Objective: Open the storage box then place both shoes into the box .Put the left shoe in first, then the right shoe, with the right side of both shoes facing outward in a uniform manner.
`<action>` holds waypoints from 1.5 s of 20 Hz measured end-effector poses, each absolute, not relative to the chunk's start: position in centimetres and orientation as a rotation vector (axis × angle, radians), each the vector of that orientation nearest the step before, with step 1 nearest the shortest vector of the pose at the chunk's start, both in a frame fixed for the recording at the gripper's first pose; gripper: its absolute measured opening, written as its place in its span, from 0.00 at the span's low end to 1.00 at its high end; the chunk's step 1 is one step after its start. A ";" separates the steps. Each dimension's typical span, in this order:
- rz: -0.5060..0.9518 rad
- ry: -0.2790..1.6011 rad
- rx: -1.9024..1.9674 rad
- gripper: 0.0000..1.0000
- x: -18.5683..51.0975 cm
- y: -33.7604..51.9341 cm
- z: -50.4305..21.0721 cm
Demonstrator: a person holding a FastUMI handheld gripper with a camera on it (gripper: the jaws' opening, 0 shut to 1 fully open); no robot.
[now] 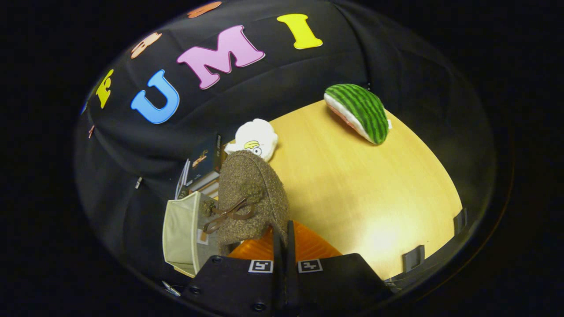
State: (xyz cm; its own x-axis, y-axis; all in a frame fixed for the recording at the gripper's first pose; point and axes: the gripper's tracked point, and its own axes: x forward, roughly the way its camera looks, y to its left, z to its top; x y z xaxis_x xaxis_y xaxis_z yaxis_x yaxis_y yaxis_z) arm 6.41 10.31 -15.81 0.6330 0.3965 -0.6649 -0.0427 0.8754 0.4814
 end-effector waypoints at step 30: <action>0.484 0.879 0.576 0.84 1.7 34.7 -12.5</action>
State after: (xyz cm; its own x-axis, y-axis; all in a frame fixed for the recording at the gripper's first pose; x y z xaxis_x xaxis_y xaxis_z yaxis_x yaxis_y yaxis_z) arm 1.74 34.70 -12.48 0.5503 0.6090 -0.5712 -0.1565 0.7473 0.6458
